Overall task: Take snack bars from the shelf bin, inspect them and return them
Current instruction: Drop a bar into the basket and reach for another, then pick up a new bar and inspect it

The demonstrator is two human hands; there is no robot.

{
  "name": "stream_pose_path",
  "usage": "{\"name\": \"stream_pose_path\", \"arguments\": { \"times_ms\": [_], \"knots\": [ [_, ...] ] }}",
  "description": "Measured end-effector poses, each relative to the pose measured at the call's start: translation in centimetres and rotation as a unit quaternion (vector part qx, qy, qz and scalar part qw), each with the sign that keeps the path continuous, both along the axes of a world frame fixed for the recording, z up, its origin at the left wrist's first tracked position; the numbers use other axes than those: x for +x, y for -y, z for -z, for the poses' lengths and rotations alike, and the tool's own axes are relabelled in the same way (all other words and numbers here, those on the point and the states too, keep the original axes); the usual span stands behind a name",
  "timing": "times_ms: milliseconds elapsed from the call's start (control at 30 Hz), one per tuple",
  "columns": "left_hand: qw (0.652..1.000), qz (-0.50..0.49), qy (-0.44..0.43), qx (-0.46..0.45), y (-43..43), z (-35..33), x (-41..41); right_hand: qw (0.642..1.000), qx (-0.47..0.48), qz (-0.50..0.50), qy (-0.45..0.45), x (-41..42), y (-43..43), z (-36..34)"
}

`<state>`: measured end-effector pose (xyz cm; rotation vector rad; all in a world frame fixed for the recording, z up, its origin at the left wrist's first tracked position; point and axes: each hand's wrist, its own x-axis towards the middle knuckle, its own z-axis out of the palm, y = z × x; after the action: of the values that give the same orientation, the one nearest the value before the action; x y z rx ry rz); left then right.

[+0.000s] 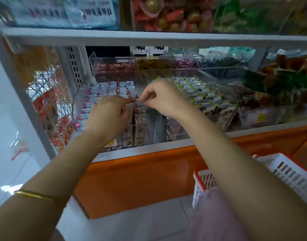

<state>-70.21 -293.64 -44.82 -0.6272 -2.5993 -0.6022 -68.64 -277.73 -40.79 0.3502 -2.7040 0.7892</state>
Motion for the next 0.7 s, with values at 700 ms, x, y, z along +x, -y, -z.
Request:
{"name": "stream_pose_path", "arguments": {
  "times_ms": [700],
  "knots": [
    [0.998,0.046,0.032,0.039,1.3,1.0,-1.4,0.998,-0.028,-0.052,-0.029,-1.9,0.0,1.4]
  ]
}}
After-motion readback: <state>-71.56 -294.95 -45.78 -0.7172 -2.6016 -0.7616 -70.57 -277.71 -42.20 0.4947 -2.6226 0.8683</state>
